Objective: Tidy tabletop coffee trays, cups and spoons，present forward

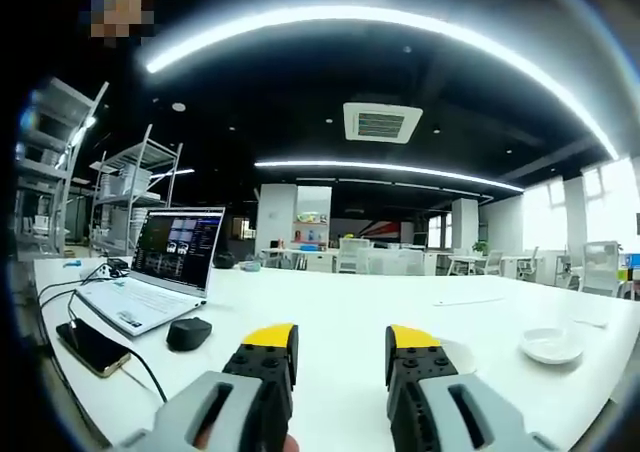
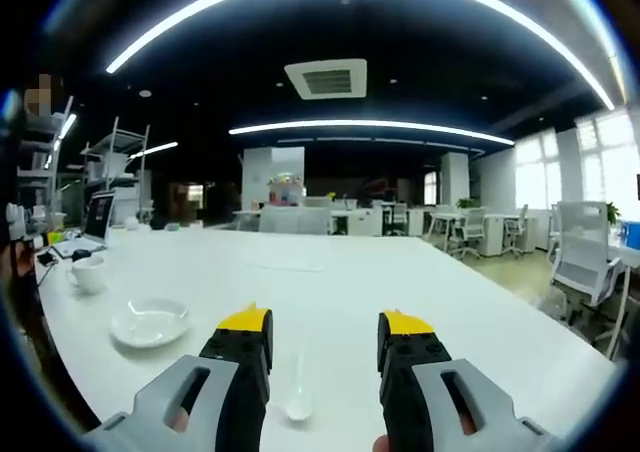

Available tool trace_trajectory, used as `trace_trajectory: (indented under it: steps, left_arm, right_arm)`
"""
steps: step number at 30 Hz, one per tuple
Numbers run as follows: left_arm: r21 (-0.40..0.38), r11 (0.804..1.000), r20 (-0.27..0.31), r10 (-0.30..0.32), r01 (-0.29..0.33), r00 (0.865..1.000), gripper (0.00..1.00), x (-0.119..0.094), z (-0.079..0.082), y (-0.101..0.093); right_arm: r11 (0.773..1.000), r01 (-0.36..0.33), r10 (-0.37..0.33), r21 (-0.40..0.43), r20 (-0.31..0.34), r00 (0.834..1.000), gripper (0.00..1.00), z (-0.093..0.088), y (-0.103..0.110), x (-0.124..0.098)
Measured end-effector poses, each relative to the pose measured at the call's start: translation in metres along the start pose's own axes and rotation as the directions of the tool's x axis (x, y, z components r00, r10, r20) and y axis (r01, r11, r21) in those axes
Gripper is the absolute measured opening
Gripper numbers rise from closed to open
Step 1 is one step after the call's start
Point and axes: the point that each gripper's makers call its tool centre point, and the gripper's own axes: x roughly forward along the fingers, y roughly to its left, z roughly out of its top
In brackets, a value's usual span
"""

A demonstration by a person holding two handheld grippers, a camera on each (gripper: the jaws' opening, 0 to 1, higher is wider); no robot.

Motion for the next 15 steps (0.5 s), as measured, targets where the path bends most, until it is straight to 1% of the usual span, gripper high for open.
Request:
trace_trajectory:
  steps: [5, 10, 15]
  left_arm:
    - [0.002, 1.000, -0.020, -0.013, 0.013, 1.000, 0.36, 0.003, 0.002, -0.001]
    - [0.017, 0.999, -0.052, -0.034, 0.035, 0.998, 0.36, 0.006, 0.003, -0.004]
    - [0.020, 0.999, -0.086, -0.047, 0.049, 0.995, 0.36, 0.007, 0.005, -0.005]
  right_arm:
    - [1.000, -0.026, 0.026, -0.016, -0.002, 1.000, 0.43, 0.010, 0.008, 0.006]
    - [0.997, -0.069, 0.068, -0.037, -0.021, 0.997, 0.43, 0.023, 0.025, 0.017]
    - [0.991, -0.128, 0.127, -0.032, -0.036, 0.991, 0.43, 0.035, 0.045, 0.029]
